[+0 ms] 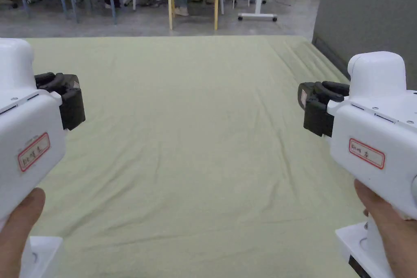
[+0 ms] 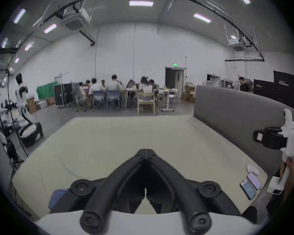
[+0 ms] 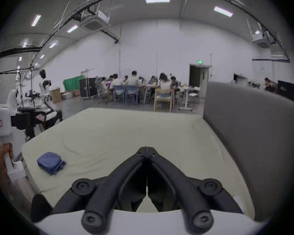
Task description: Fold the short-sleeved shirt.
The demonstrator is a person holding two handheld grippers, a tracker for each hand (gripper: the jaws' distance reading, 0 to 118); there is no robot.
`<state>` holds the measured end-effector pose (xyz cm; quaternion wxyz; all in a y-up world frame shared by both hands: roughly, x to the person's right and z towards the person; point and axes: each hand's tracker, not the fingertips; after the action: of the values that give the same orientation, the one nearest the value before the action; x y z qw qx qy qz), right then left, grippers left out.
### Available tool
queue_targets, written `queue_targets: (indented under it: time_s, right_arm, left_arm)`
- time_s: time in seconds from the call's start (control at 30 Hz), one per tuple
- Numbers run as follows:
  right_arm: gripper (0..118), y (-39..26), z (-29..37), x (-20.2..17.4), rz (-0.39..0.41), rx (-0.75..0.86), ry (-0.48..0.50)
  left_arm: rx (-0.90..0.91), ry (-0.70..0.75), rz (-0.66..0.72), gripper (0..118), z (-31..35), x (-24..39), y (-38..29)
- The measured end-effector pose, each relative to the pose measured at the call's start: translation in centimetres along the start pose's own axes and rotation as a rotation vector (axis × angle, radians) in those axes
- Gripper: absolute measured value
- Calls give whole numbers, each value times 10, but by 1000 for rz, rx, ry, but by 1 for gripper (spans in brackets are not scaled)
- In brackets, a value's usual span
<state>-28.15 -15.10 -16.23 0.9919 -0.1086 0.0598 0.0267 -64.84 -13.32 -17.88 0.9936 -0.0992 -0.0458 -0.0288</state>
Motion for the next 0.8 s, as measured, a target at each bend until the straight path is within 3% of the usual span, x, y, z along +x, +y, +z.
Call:
queue_targets:
  time_s: [0.1, 0.13, 0.17, 0.2, 0.23, 0.27, 0.8]
  right_arm:
    - [3, 15, 1, 6, 14, 100, -75]
    - [3, 19, 0, 7, 24, 136, -102]
    - [15, 21, -2, 8, 32, 168, -139]
    - [44, 22, -5, 8, 33, 179, -168]
    - [99, 25, -10, 10, 31, 170, -184]
    - [118, 28, -16, 11, 28, 143, -184]
    - [118, 27, -19, -10, -19, 154, -148]
  left_arm:
    - [103, 31, -30, 0, 3, 1, 17]
    - [133, 35, -50, 9, 2, 3, 21]
    - [149, 52, -65, 36, 0, 4, 24]
    - [152, 79, -84, 78, -4, 4, 26]
    - [107, 82, -93, 116, -9, 4, 28]
    - [98, 77, -102, 118, -10, 7, 28]
    - [112, 131, -32, 118, 7, -20, 24]
